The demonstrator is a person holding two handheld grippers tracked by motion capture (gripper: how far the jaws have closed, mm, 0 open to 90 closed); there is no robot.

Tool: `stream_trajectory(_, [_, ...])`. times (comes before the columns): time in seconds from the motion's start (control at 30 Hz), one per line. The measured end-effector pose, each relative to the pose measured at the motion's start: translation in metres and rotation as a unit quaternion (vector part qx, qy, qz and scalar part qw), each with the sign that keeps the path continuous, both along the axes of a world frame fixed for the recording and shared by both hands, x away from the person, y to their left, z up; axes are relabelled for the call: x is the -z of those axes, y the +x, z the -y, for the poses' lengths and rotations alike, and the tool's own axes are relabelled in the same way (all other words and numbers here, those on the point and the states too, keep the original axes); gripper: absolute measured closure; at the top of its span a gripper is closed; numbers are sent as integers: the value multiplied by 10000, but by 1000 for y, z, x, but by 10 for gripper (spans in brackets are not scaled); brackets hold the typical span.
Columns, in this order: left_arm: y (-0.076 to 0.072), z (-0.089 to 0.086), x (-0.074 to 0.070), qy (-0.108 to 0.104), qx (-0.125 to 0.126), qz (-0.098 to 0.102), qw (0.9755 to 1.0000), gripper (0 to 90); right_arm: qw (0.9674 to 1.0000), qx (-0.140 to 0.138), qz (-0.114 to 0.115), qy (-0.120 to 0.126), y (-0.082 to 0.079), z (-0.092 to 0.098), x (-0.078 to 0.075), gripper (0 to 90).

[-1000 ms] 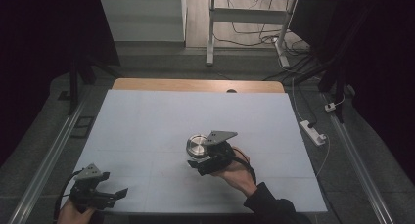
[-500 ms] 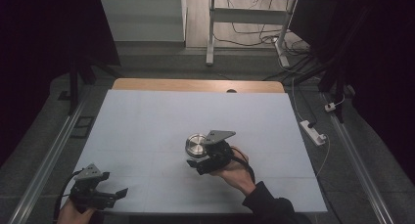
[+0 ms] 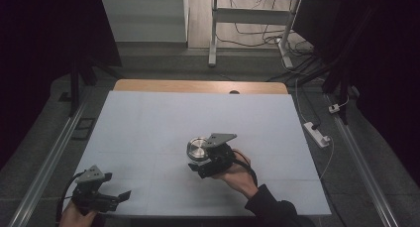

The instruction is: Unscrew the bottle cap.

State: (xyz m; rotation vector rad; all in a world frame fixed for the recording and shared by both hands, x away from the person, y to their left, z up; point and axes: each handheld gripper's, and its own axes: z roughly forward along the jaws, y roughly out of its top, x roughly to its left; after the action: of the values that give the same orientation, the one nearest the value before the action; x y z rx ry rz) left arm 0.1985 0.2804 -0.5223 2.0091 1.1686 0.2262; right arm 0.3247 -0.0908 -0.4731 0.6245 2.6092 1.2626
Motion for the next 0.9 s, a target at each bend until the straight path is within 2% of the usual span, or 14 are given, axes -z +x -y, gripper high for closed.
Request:
stream_trajectory(0.1, [1,-1,-1,-225,88,58,9997,0,10000,1,5,3,0,0,0,153])
stream_trajectory(0.17, [1,0,-2,-285,118,95,9995,0,10000,14,9,21,0,1,-2,152])
stream_trajectory(0.5, [4,16,-8,-98,462,360,9982,0,10000,37,12,52,-1,2,-3,152])
stream_trajectory(0.6, [5,19,-9,-138,529,403,9977,0,10000,36,18,38,0,1,-2,153])
stream_trajectory(0.67, [7,23,-11,-266,623,466,9966,0,10000,36,32,32,0,2,-2,153])
stream_trajectory(0.9, [11,33,-16,-308,760,517,9953,0,10000,48,14,57,1,2,-2,153])
